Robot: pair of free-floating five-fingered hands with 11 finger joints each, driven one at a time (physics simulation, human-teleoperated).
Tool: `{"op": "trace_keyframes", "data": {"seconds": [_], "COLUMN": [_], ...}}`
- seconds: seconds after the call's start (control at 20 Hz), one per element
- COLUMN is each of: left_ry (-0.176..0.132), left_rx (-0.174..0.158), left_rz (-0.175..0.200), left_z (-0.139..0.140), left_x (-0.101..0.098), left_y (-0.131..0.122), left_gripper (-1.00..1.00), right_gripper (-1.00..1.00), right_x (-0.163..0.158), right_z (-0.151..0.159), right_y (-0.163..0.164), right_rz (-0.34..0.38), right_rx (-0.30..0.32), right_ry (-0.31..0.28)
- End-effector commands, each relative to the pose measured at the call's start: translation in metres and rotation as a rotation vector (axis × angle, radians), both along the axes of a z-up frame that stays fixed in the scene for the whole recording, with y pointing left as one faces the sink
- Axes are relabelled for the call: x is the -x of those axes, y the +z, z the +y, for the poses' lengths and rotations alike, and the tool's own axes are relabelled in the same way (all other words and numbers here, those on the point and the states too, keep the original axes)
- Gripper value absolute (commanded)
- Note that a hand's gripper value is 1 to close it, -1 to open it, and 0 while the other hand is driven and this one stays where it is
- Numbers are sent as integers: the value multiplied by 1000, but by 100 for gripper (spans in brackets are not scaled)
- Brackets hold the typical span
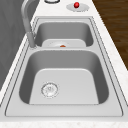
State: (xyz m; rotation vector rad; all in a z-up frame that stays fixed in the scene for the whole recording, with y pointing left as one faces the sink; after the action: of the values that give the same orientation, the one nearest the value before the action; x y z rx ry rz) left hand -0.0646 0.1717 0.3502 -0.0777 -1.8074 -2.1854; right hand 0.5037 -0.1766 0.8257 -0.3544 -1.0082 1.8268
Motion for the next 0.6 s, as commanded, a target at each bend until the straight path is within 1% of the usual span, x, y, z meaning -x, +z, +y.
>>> {"op": "trace_keyframes", "data": {"seconds": [0.0,0.15,0.35,0.55], "left_ry": [0,0,0,0], "left_rx": [0,0,0,0], "left_rz": [0,0,0,0], "left_z": [0,0,0,0], "left_x": [0,0,0,0], "left_y": [0,0,0,0], "left_gripper": [0,0,0,0], "right_gripper": [-100,-100,-100,-100], "right_x": [-18,-32,-51,-70], "right_z": [-3,-3,-5,-9], "right_y": [-1,-10,-25,-44], "right_rz": [17,37,29,19], "right_rx": [72,97,121,116], "right_ry": [33,33,40,53]}}
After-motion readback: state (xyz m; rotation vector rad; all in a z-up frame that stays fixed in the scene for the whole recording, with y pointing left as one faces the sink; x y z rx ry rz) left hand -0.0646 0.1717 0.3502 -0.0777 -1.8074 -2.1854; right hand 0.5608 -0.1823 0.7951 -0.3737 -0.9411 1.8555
